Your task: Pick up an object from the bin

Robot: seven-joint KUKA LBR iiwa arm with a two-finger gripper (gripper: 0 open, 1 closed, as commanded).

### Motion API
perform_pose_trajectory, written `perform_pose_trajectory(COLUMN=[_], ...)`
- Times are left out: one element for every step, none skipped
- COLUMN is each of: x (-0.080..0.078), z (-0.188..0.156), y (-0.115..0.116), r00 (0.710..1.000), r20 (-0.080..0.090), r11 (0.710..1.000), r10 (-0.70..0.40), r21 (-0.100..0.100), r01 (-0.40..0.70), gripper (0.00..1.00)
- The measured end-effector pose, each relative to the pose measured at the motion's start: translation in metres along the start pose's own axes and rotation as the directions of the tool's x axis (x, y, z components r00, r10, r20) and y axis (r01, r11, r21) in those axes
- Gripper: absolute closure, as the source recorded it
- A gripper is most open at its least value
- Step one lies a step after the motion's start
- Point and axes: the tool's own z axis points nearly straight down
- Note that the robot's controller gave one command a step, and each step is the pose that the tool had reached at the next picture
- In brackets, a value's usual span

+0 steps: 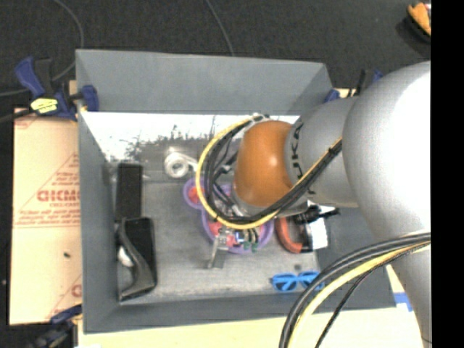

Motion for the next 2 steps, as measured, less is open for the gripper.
perform_pose_trajectory(x=[0.018, -0.031], z=[0.000, 0.001], y=[-0.011, 0.041], r00=[0.985, 0.967], r20=[0.013, -0.007], r11=[0.985, 0.967], r10=[-0.170, -0.257], r21=[0.004, 0.000], r01=[0.170, 0.257], gripper=[0.00, 1.00])
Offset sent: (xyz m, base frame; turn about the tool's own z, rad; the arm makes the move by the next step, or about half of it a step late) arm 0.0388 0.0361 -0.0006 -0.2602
